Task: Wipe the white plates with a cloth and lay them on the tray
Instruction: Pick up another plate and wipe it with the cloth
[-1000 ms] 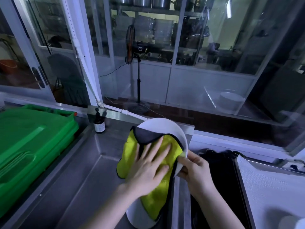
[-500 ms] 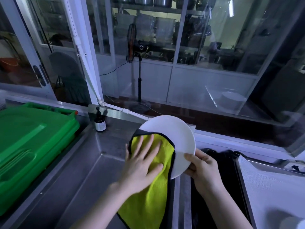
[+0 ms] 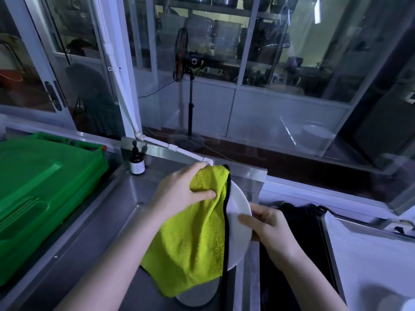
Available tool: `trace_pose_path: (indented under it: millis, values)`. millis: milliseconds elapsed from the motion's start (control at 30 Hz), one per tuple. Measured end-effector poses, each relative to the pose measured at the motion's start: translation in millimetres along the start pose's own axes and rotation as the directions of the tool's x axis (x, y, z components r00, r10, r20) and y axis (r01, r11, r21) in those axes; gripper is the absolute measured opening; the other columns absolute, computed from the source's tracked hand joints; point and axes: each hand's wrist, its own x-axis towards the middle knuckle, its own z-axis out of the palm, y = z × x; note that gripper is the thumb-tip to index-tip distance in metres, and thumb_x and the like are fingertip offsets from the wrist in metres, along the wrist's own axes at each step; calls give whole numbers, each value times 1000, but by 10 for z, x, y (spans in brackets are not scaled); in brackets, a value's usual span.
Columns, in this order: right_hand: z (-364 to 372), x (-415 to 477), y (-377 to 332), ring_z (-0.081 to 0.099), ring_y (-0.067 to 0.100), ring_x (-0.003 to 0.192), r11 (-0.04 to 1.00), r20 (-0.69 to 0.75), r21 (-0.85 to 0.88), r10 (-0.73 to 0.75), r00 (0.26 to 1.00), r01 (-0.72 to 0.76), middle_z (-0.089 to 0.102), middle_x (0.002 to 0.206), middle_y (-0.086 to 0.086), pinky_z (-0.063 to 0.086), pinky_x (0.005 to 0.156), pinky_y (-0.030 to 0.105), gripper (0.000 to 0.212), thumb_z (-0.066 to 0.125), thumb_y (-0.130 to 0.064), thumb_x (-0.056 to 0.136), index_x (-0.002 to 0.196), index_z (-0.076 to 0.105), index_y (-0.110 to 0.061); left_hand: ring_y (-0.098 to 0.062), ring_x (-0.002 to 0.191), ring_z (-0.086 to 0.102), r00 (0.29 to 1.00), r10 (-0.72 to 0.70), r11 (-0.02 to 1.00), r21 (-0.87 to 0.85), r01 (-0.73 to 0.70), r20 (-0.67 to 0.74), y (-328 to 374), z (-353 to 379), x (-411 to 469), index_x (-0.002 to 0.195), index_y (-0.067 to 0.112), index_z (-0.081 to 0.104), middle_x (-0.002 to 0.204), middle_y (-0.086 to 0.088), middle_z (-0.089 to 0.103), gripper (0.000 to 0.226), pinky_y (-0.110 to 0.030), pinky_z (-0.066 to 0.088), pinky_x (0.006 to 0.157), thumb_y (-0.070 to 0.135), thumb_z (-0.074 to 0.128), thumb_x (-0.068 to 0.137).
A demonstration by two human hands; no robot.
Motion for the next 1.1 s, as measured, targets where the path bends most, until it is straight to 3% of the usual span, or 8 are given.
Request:
trace_pose_path:
  millis: [100,233,400,533,667,867,967,1100]
  values:
    - [-35,63,-73,65,14,77,977,-1,-198,-86,996,84,75,89,17,49,67,30,20,61,-2,95,95,78,-11,-17,82,66,992,-33,982,-183,54,119,-103,-13,-87,135,51,43,95,17,69,80,-17,52,67,73,67,62]
    - [21,198,-90,56,9,75,936,-53,-332,-141,989,115,69,78,10,43,67,28,13,63,-19,97,98,76,-18,-33,82,68,987,-18,953,-295,67,163,-166,57,-153,133,55,43,96,0,72,73,-53,55,83,71,67,66]
    - [170,328,-103,40,-2,61,850,-41,-481,-269,962,217,48,61,-15,35,59,12,10,66,-28,95,89,71,-21,-8,87,57,986,11,951,-305,42,169,-176,4,-173,145,28,44,124,7,61,93,-18,45,81,77,61,68]
    - [179,446,-159,49,-5,60,911,-165,-361,-272,948,199,60,62,-19,38,56,8,13,67,-24,95,83,73,-23,-4,118,57,985,-172,874,-460,157,10,-279,25,-265,134,20,56,135,10,57,70,-19,41,96,58,70,77]
    - [238,477,-114,60,8,71,985,-382,-121,-163,910,126,71,77,-2,48,64,25,12,65,-27,95,91,75,-31,-4,112,63,957,-291,743,-632,220,-9,-385,29,-335,125,25,59,120,12,69,48,-41,48,104,40,72,82]
    - [486,644,-96,54,9,72,861,-113,-475,-264,958,181,68,81,5,43,67,24,8,67,-27,94,88,72,-25,3,129,32,977,-185,899,-384,213,111,-606,-106,-94,149,10,38,147,6,39,92,-5,22,100,49,73,74]
    - [646,732,-90,65,20,78,769,46,-597,-251,967,228,72,85,2,50,77,31,7,68,-20,94,92,73,-24,1,110,55,976,-41,930,-349,115,213,-611,-143,-5,137,28,49,128,13,56,74,-12,38,94,54,71,71]
    - [608,744,-42,58,2,69,932,-288,-347,-216,933,109,70,79,0,45,66,27,12,67,-26,94,85,75,-31,11,96,63,973,-229,772,-611,176,-8,-750,-54,-80,109,30,64,99,22,72,26,-10,44,81,29,73,84]
